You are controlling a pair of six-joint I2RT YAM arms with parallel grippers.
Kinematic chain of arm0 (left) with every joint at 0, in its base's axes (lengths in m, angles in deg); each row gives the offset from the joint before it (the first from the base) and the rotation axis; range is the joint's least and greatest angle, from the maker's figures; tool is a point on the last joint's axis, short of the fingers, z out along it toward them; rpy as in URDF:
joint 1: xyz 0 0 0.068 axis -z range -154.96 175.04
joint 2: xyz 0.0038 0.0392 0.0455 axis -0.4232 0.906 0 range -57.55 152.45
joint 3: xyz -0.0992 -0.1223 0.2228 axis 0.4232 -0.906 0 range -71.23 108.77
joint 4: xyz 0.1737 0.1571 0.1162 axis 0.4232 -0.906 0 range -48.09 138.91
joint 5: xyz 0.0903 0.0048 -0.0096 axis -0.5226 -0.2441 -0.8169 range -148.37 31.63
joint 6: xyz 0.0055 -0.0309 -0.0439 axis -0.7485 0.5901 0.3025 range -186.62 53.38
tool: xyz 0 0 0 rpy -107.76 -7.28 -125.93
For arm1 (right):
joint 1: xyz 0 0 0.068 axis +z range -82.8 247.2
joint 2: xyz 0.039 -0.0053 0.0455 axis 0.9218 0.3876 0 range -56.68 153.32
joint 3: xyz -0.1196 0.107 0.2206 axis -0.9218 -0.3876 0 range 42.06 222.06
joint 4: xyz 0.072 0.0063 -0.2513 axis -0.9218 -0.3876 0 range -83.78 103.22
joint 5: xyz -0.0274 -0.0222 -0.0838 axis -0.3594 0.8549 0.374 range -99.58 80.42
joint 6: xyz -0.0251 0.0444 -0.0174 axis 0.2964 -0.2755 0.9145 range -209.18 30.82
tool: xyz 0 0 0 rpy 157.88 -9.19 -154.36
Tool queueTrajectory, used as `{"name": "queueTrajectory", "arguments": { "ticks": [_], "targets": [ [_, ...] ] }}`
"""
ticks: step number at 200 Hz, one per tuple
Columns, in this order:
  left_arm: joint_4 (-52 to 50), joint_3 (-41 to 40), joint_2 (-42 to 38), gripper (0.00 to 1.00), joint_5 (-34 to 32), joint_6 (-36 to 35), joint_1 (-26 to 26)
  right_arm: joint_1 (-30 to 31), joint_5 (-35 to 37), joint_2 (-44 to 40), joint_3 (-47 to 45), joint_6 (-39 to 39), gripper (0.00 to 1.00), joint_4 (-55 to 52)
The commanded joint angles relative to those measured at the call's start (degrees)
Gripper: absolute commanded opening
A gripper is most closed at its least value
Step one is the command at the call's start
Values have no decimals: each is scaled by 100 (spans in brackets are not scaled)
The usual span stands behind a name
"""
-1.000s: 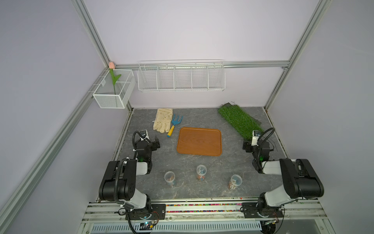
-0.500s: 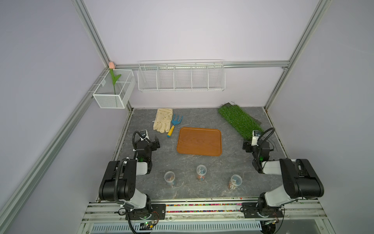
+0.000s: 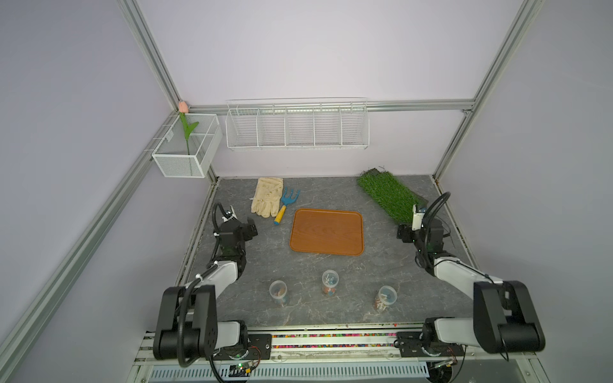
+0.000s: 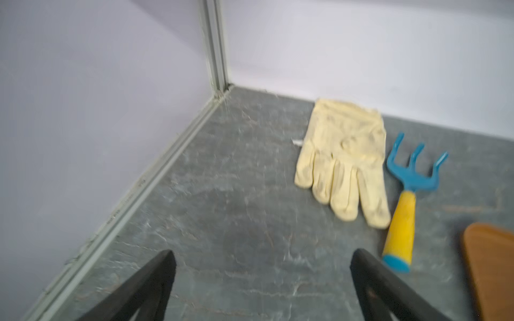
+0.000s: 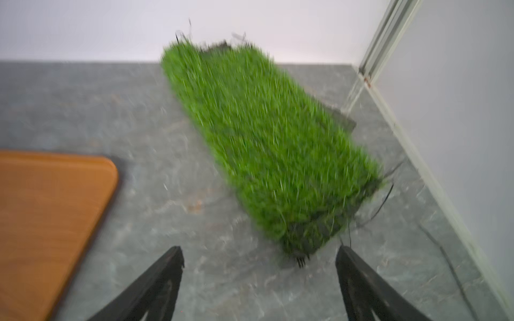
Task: Pour the candies out of the jar
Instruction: Pick up the jar from the center of the board.
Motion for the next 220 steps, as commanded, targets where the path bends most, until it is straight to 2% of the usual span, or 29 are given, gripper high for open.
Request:
{"name": "queueTrajectory", "arguments": {
  "ticks": [1, 12, 30, 61, 100, 220],
  "targets": [
    [-2135, 649, -710, 99, 505, 402, 58, 637, -178, -490, 1173, -204, 89, -2815],
    [-2247, 648, -901, 99, 863, 642, 83, 1098, -42, -484, 1554, -223, 89, -3414],
    [-2395, 577, -1160, 99, 1191, 1060, 148, 1528, -75, -395, 2009, -376, 89, -4181],
    [-2709, 505, -1519, 99, 1797, 1092, 300, 2088, -94, -552, 2163, -559, 89, -4809],
    [-3094, 437, -1798, 99, 1861, 938, 679, 2334, -142, -857, 1862, -870, 89, -5258],
    [-3098, 113, -2121, 99, 2140, 1295, 838, 2823, 40, -1377, 1607, -1235, 89, -5940]
  ]
}}
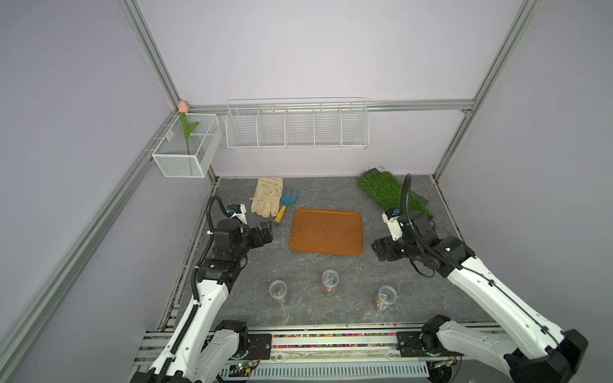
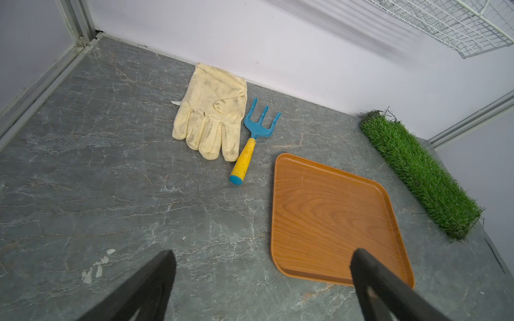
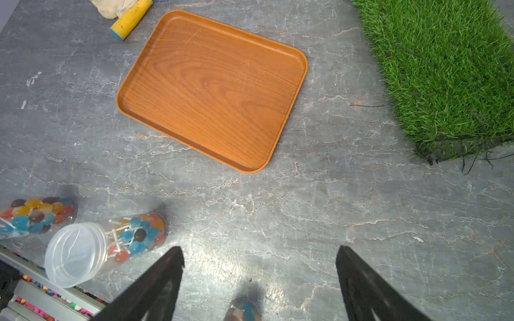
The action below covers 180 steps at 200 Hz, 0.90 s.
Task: Pour the candies out of the jar
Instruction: Pick up the jar from the center of the board.
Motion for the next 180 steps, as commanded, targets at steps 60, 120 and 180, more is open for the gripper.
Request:
{"name": "queueTrajectory", "arguments": {
  "ticks": [60, 120, 180],
  "targets": [
    [228, -274, -202, 99, 80, 395, 128, 179, 96, -237, -214, -245, 89, -546],
    [187, -260, -81, 99, 89, 503, 281, 559, 113, -338, -347, -511, 91, -900],
    [340, -450, -116, 99, 58, 667, 327, 1556, 642, -307, -612, -1472, 95, -1682]
  ]
}}
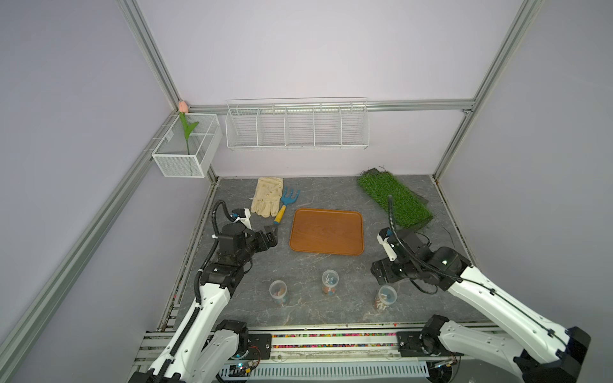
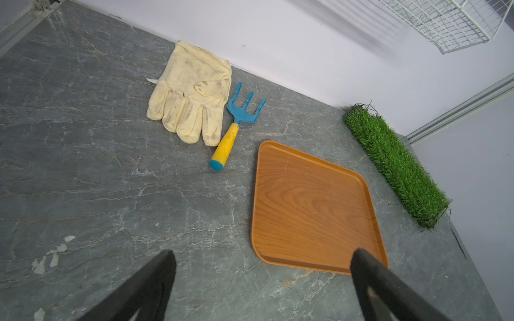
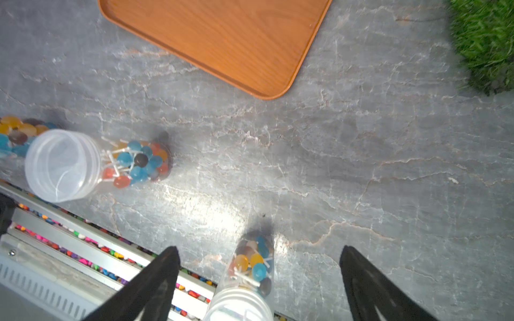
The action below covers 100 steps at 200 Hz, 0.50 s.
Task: Pour the candies out of the jar
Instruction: Pick up the jar from the center of the board.
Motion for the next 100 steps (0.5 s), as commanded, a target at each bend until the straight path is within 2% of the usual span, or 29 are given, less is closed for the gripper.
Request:
{"name": "queueTrajectory", "arguments": {
  "ticks": [1, 61, 100],
  "targets": [
    [158, -67, -25, 99, -25, 176, 43, 342, 354, -36, -182, -662, 95, -581],
    [247, -70, 119, 99, 55, 238, 80, 1097, 519, 206, -527, -1488, 100, -773],
    [247, -73, 89, 99, 65, 202, 93, 1289, 503, 309, -641, -1669, 90, -756]
  ]
}}
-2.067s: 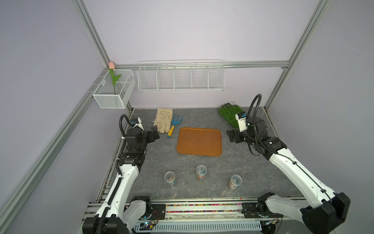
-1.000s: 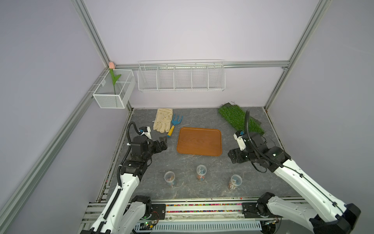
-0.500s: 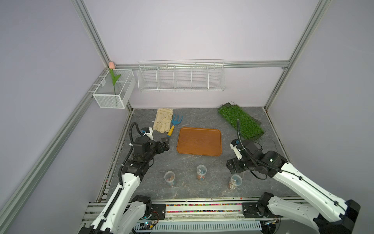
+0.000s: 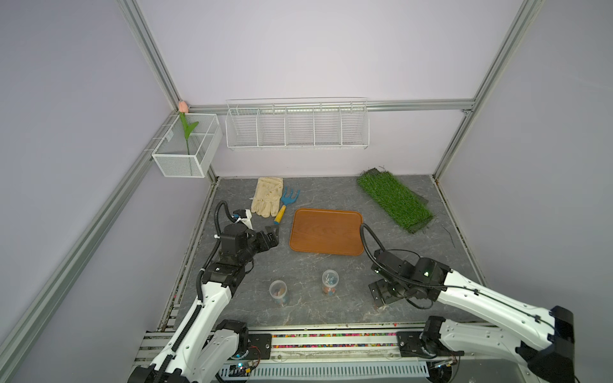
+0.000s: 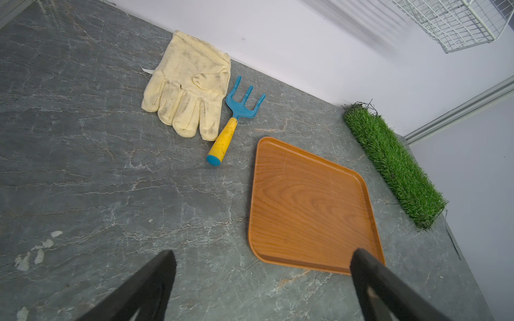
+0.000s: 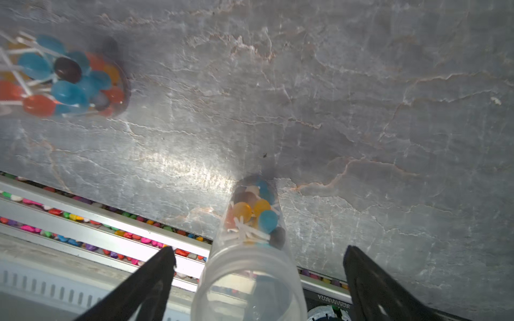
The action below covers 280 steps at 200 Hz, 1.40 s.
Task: Pour the candies out of the jar
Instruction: Pick up the jar from the center of the board.
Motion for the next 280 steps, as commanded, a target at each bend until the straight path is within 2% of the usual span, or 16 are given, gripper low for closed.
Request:
{"name": "queueTrajectory", "arguments": {
  "ticks": [1, 73, 151, 167, 195, 217, 241, 257, 280],
  "targets": [
    [90, -33, -17, 99, 41, 73, 43, 90, 103, 6, -113, -335, 90, -177],
    [96, -21, 12, 99, 54, 67, 43, 101, 49, -108, -191, -362, 59, -133],
    [32, 55, -26, 99, 75, -39, 43, -25, 60, -60, 117, 150, 45, 7],
    [0, 146, 14, 99, 130, -132, 43, -275, -39, -7, 523, 508, 43, 105],
    [-99, 377, 133, 99, 113, -451, 43, -1116, -582, 247, 1251, 1467, 41, 466],
    [-293, 735, 267, 99, 218, -778, 40, -1700, -1123, 773, 2153, 2164, 40, 589],
    [-384, 1134, 346, 99, 604, -1198, 134, -2056, -1817, 1423, 3190, 2693, 39, 612],
    [-465, 1368, 333, 99, 696, -1694, 466, -2219, -2260, 1747, 3753, 2902, 39, 575],
    [-471, 1491, 265, 99, 540, -2612, 1329, -2321, -2846, 2097, 4343, 3103, 39, 520]
  ]
}}
